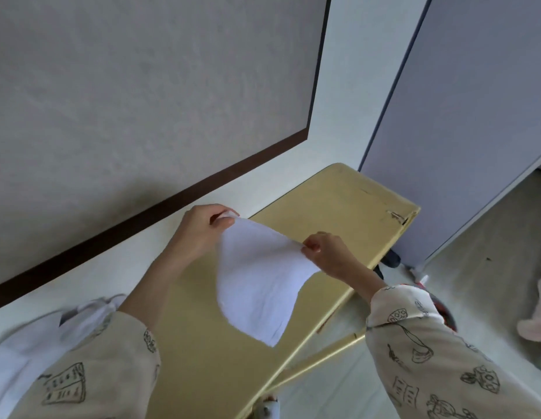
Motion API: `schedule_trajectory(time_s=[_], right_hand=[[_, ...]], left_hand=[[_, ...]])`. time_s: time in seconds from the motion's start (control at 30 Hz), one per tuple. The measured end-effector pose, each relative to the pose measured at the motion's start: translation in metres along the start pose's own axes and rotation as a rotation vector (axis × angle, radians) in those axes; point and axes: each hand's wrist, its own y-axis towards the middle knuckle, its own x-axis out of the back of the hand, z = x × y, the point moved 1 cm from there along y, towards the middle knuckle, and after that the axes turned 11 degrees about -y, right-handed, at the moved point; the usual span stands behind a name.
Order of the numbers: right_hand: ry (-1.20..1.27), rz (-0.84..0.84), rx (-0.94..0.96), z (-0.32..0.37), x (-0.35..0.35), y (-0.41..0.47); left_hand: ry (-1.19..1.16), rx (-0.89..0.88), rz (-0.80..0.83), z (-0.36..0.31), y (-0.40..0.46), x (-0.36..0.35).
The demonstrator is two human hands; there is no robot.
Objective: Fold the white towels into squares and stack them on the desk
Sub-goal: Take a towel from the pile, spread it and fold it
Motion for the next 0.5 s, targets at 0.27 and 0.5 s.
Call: schedule_trajectory(time_s=[0.27, 0.5], right_hand=[[-0.027, -0.269, 0.064, -0.035, 0.031, 0.062], [-0.088, 0.021, 0.055, -0.093, -0.027, 0.073]], left_hand=[[-0.009, 0.042, -0.131, 0.019, 0.06, -0.01], [0.145, 0.31, 0.018, 0.092, 0.046, -0.082]])
